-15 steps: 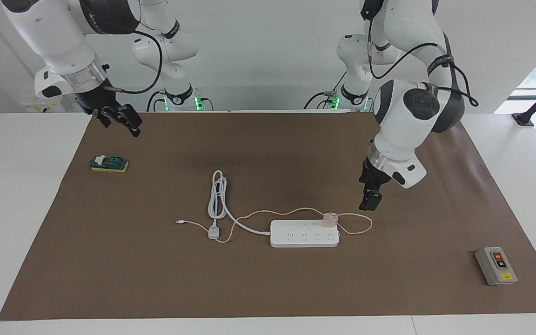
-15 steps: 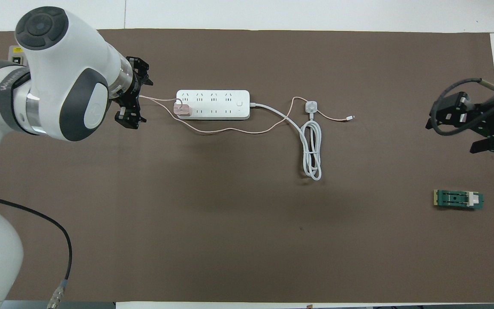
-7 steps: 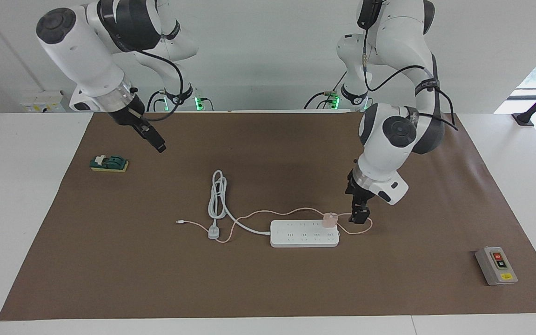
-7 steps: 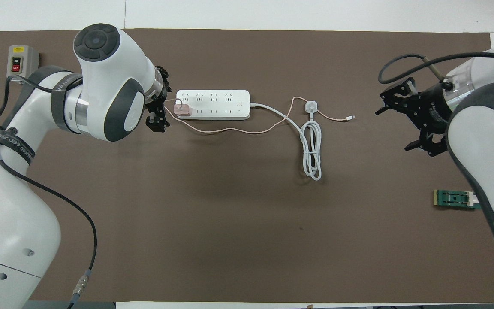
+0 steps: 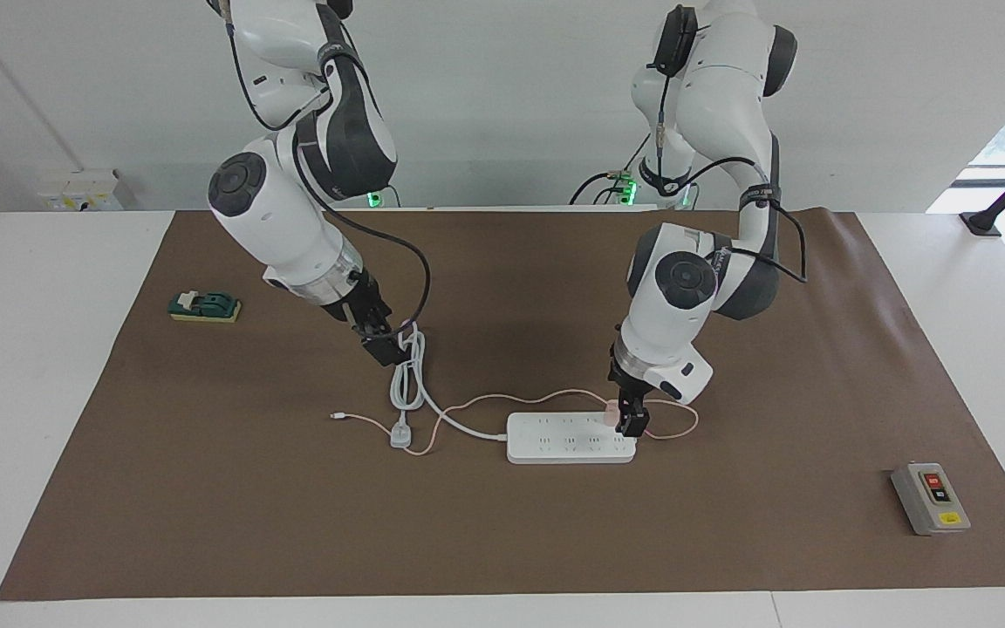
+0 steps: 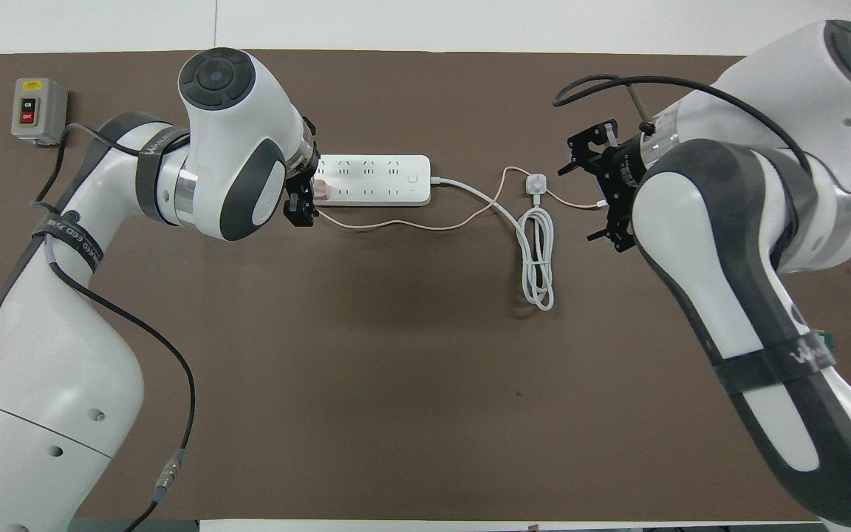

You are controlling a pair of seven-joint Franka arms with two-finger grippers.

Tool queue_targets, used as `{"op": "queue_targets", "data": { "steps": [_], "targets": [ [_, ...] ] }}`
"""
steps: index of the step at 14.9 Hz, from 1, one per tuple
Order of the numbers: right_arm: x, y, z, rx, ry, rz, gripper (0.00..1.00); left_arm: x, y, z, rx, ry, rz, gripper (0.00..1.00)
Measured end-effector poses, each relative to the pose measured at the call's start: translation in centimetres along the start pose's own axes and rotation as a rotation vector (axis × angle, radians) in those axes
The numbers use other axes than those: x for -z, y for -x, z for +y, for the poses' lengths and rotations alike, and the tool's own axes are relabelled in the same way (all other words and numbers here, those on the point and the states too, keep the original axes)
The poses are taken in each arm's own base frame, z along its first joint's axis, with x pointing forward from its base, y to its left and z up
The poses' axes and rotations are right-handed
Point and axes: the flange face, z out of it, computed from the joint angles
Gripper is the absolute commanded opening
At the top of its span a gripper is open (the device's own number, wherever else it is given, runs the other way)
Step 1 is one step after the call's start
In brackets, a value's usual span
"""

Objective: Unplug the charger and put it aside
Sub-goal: 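Grasp the pink charger with the left gripper while the right gripper reaches the strip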

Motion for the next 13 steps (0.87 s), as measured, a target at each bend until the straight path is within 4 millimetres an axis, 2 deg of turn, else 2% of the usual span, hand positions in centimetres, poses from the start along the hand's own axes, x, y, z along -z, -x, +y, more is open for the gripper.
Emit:
{"op": "queue_targets", "data": {
  "steps": [5,8,9,10,11,12,13],
  "targets": [
    [-3.1,1.7,-3.9,-0.069,0.011,0.022,1.00,-0.9,-0.1,-0.1,-0.003,0.016,0.006,1.00],
    [-4.8,1.9,-5.7,-0.083,0.005,0.004,1.00,-1.4,-0.2,-0.1,0.005,0.027,0.003,1.00],
    [-5.3,2.0,-6.2,-0.095,0.003,0.007,1.00,-1.6,-0.2,-0.2,0.005,0.025,0.004,0.93],
    [-5.7,2.1,-6.7,-0.110,0.001,0.011,1.00,-1.8,-0.2,-0.3,0.006,0.023,0.005,0.81],
    [-6.0,2.1,-7.0,-0.118,0.000,0.015,1.00,-1.9,-0.3,-0.3,0.006,0.023,0.006,0.75],
    [-6.4,2.2,-7.4,-0.124,-0.002,0.018,1.00,-2.1,-0.3,-0.5,0.005,0.026,0.005,0.56],
    [-6.8,2.5,-7.8,-0.131,-0.004,0.021,1.00,-2.1,-0.3,-0.7,0.004,0.033,0.003,0.46]
  ]
}}
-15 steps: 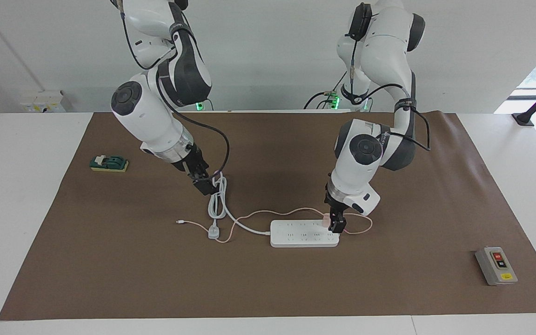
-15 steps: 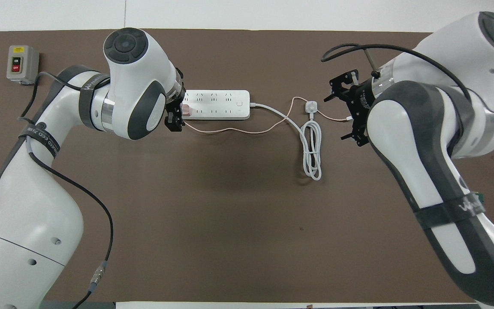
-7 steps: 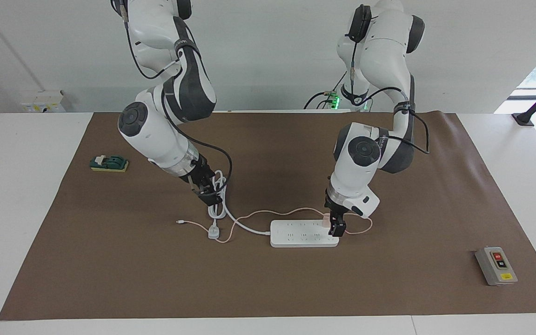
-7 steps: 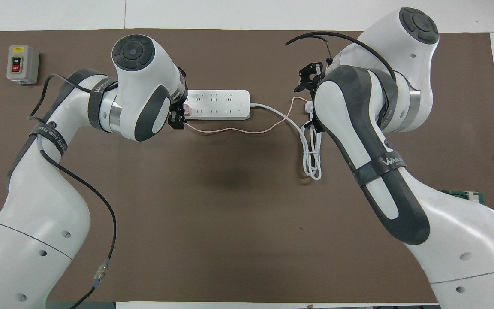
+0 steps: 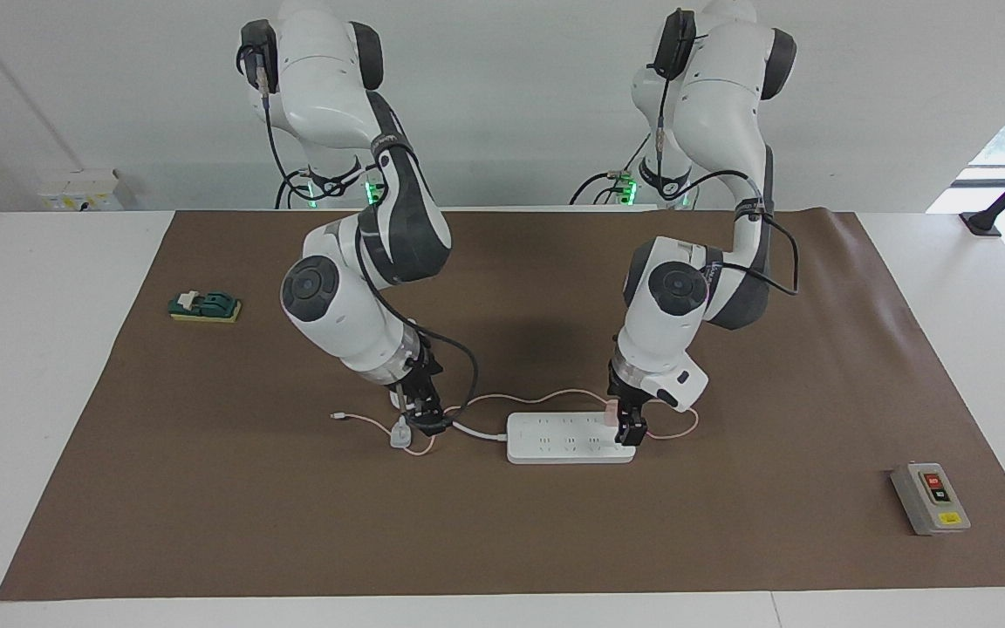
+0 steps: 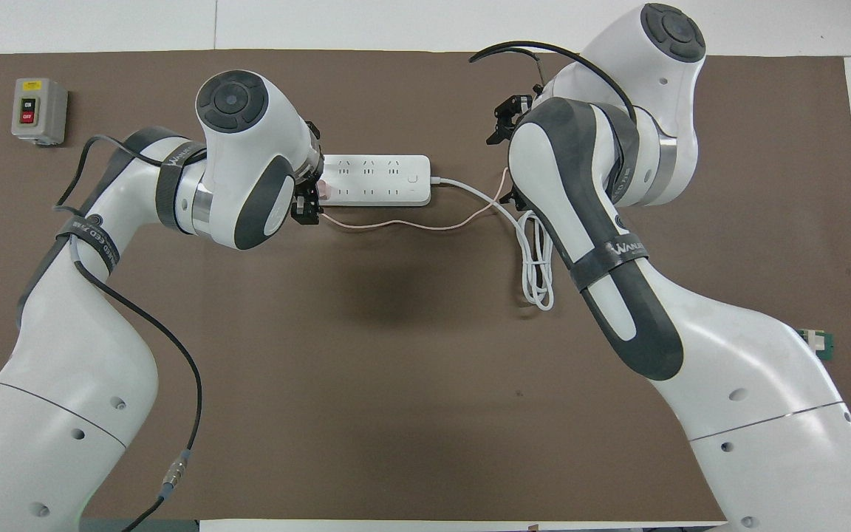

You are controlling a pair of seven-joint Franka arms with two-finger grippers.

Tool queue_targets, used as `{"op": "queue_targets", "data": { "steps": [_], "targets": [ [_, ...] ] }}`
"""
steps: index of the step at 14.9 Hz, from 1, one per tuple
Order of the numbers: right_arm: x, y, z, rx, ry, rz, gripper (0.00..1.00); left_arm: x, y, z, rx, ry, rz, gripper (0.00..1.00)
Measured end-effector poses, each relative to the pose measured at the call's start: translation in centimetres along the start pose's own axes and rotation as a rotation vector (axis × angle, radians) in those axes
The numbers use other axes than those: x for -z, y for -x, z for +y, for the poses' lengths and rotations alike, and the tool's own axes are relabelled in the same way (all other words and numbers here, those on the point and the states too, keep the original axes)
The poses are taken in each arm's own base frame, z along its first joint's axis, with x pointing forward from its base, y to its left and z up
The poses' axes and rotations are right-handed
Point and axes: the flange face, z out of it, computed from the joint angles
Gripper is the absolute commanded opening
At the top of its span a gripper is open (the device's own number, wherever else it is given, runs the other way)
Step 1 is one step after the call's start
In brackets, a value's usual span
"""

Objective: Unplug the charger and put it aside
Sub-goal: 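Grasp the pink charger with the left gripper while the right gripper reaches the strip, then press the right gripper down on the white power strip to hold it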

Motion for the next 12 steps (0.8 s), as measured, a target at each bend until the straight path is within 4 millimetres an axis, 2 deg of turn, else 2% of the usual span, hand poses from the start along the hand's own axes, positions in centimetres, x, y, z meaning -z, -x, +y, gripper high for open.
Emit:
{"op": "queue_targets", "data": {
  "steps": [3,6,8,12],
  "targets": [
    [-1.2,1.3,-0.7,-0.015,-0.002,0.004,1.00,0.4,-0.1,-0.6,-0.002,0.009,-0.001,0.20],
    [-2.2,1.5,-1.4,-0.044,-0.030,-0.028,1.00,0.7,-0.2,-0.7,-0.002,0.013,-0.001,0.06],
    [-3.8,2.2,-2.1,-0.067,-0.047,-0.046,1.00,0.7,-0.2,-0.7,-0.002,0.013,-0.001,0.02],
    [-7.5,4.7,-3.4,-0.096,-0.074,-0.073,1.00,0.7,-0.2,-0.7,-0.002,0.013,-0.001,0.02]
  ]
}}
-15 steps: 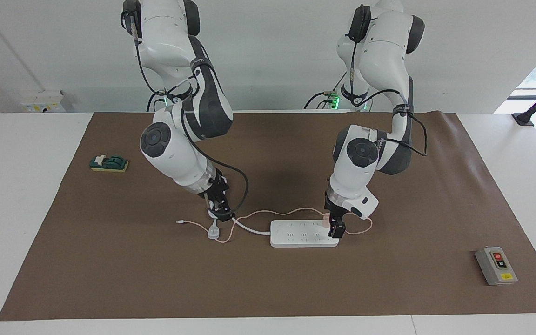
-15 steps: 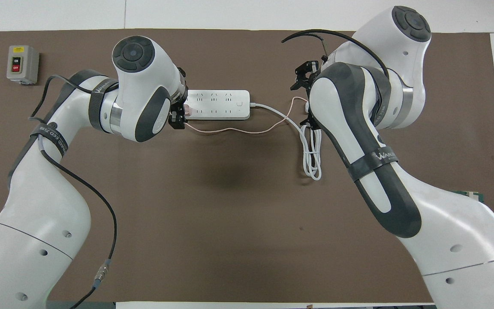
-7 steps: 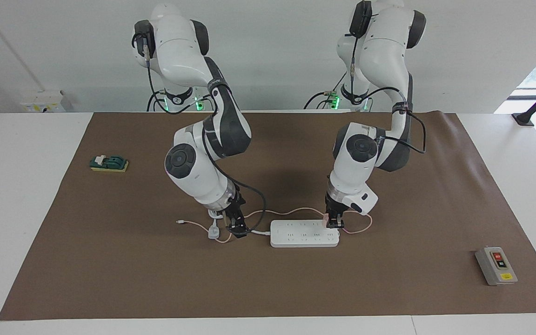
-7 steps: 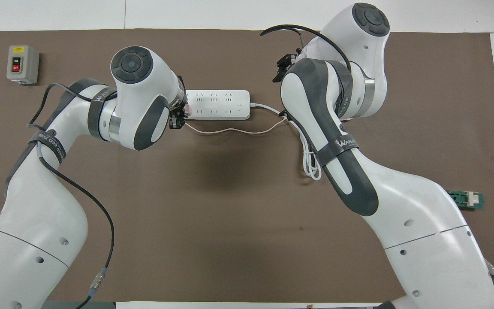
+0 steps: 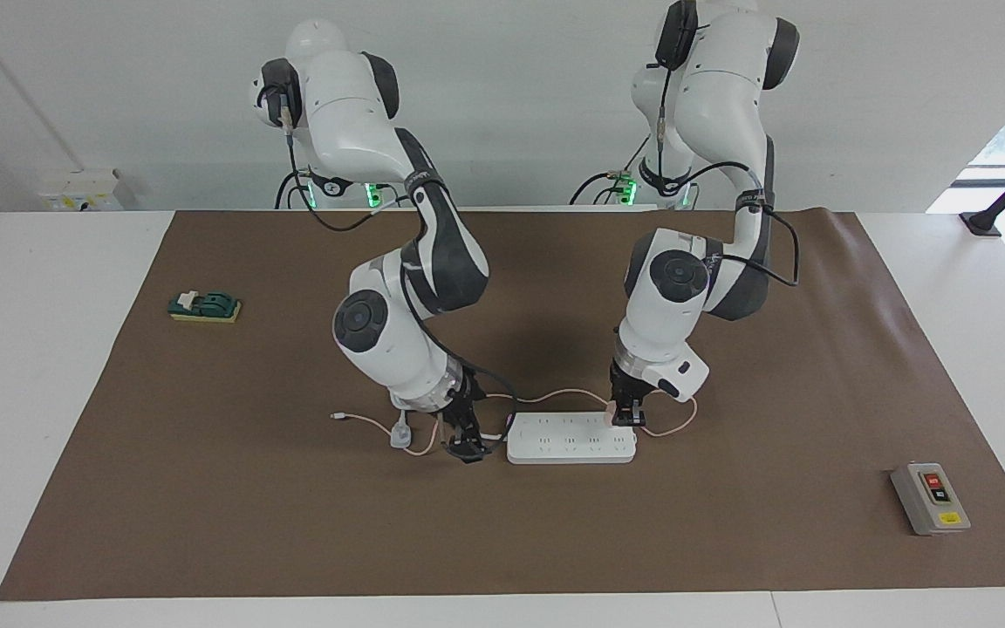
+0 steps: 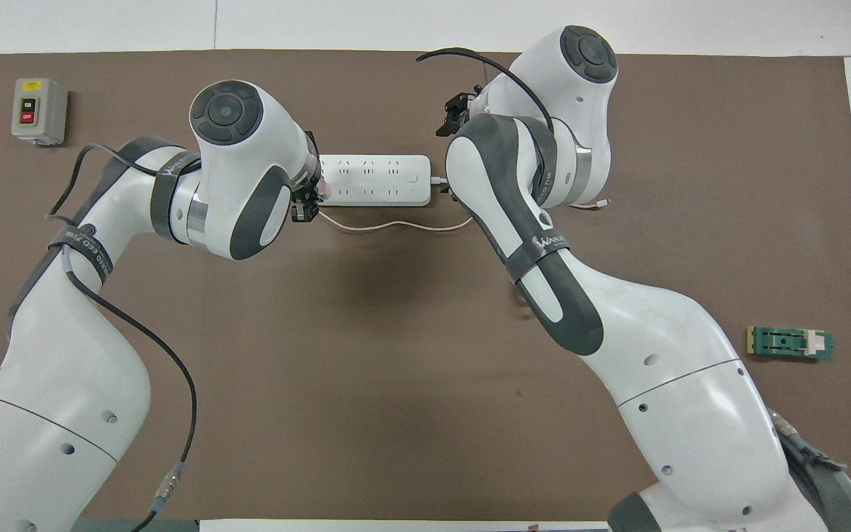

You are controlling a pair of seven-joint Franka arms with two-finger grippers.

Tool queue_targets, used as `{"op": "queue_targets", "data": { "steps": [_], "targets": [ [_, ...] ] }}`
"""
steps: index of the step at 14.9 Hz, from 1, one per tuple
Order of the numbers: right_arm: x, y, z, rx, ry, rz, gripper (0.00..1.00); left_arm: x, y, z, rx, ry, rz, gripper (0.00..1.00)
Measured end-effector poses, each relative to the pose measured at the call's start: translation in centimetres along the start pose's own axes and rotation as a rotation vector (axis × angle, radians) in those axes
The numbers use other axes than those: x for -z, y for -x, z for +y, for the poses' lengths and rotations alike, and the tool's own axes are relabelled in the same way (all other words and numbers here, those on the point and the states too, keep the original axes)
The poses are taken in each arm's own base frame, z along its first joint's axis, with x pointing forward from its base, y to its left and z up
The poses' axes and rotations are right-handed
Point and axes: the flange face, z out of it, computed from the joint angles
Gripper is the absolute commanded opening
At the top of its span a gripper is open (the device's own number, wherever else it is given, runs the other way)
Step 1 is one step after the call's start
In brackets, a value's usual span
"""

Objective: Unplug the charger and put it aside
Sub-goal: 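Press the right gripper down on the white power strip to hold it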

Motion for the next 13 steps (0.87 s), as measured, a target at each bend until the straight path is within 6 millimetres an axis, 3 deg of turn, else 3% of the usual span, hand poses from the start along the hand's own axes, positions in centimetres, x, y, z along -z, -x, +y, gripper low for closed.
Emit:
{"op": "queue_targets", "data": {
  "steps": [6,13],
  "targets": [
    [-3.8,0.7,-0.2,0.007,-0.016,-0.022,1.00,0.0,0.0,0.0,-0.001,0.000,0.001,0.02],
    [-4.3,1.9,0.3,0.024,-0.006,-0.027,1.00,0.0,0.0,0.0,-0.002,0.000,0.001,0.02]
  ]
}}
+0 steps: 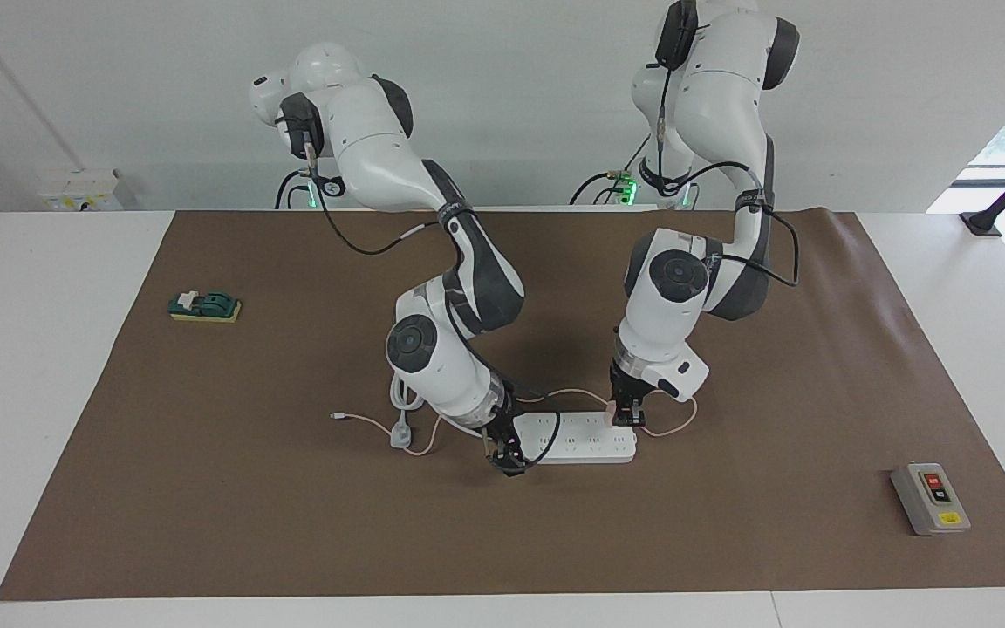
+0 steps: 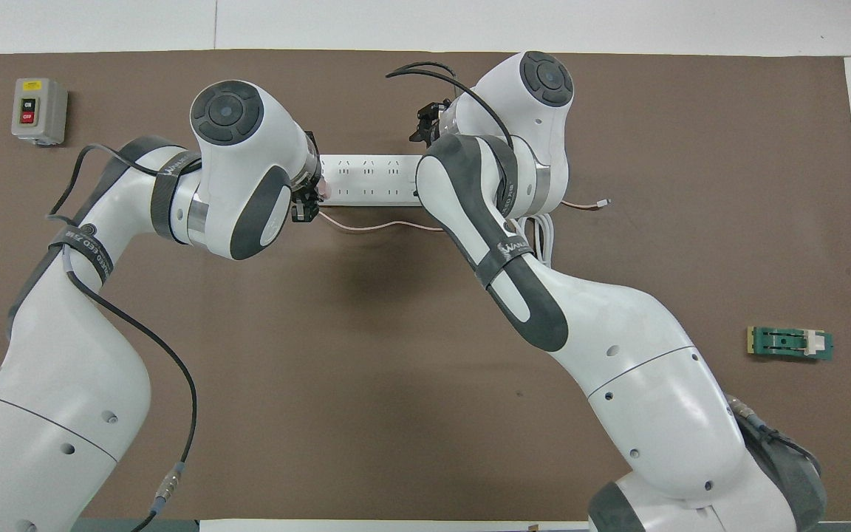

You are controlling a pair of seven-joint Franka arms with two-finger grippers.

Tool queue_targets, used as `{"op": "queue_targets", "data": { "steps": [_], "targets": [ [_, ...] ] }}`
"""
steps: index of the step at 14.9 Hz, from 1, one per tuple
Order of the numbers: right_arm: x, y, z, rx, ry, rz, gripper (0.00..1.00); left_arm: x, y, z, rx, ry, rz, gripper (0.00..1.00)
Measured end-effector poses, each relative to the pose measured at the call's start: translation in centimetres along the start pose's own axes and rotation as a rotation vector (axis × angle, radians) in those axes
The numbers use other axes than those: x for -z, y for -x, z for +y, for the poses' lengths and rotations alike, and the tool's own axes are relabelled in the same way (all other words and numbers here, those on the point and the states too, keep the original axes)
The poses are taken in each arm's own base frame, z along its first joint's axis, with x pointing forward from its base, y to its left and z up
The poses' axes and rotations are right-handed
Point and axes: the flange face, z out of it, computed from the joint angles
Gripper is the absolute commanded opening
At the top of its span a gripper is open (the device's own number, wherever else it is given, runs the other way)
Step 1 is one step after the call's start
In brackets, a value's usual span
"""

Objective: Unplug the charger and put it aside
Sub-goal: 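Press the right gripper down on the white power strip to hold it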

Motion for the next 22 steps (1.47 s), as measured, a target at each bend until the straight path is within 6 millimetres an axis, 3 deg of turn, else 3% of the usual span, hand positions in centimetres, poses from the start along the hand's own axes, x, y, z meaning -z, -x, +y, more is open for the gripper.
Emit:
{"op": "queue_targets", "data": {
  "steps": [5,10,22],
  "targets": [
    [0.1,0.0,0.4,0.003,0.055,-0.005,1.00,0.0,0.0,0.0,-0.001,-0.001,0.001,0.02],
    [-0.8,1.7,1.3,0.053,0.072,-0.013,1.00,0.0,0.0,0.0,-0.002,-0.001,0.002,0.02],
    [-1.8,0.9,1.0,0.124,0.015,0.000,1.00,0.0,0.3,-0.1,-0.022,0.002,0.015,0.02]
  ]
}}
